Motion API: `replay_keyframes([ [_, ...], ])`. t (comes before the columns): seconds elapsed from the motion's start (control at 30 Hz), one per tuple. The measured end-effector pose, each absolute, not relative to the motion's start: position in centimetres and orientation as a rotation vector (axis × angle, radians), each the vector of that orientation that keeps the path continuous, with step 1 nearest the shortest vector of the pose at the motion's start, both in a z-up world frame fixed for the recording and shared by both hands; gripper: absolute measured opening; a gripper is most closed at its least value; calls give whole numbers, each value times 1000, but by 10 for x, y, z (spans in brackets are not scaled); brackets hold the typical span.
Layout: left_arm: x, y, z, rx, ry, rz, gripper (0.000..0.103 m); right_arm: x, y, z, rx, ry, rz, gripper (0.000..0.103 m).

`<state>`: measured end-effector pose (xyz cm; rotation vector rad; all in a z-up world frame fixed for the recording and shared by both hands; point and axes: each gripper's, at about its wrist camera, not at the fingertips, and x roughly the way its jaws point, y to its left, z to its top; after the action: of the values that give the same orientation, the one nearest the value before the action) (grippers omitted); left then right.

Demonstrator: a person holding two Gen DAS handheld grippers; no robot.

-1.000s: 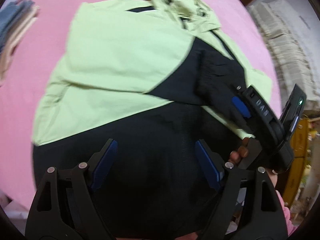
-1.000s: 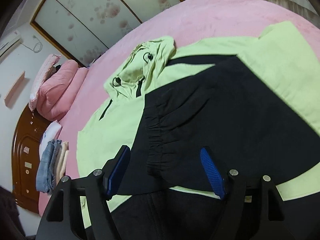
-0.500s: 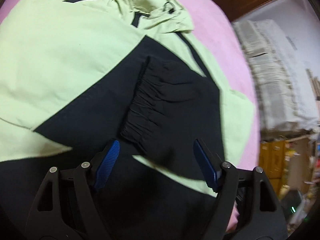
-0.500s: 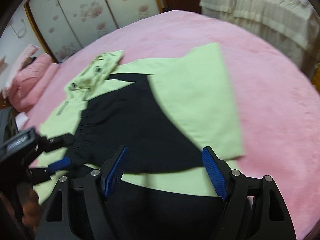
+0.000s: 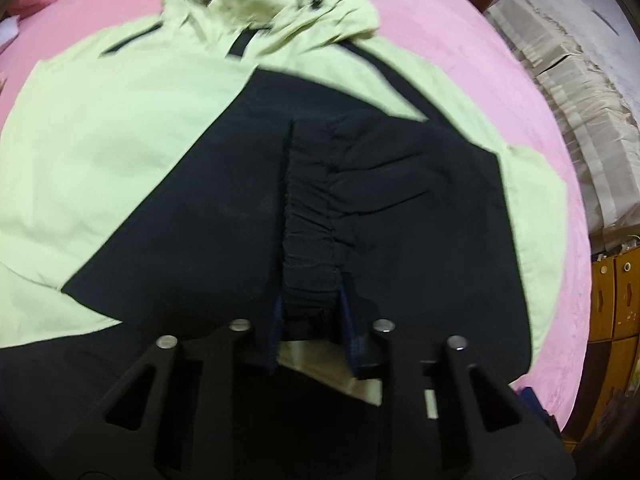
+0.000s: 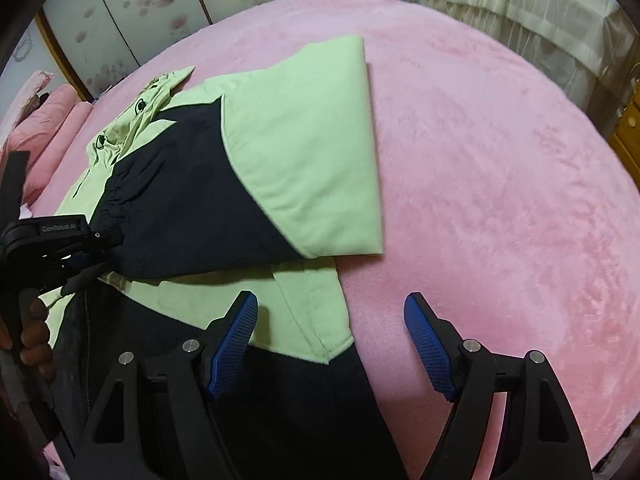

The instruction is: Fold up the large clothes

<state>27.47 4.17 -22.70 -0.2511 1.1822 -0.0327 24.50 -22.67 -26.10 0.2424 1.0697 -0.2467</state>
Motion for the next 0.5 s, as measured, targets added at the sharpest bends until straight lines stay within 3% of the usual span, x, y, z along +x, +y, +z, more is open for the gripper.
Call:
replay_keyframes([
  [0.3, 315, 18, -115, -227, 899, -129, 17, 261, -236, -266, 197, 1040, -169, 77],
  [0.5, 327, 54, -36, -274, 694, -110, 17, 271, -236, -264, 129, 1004, -138, 77],
])
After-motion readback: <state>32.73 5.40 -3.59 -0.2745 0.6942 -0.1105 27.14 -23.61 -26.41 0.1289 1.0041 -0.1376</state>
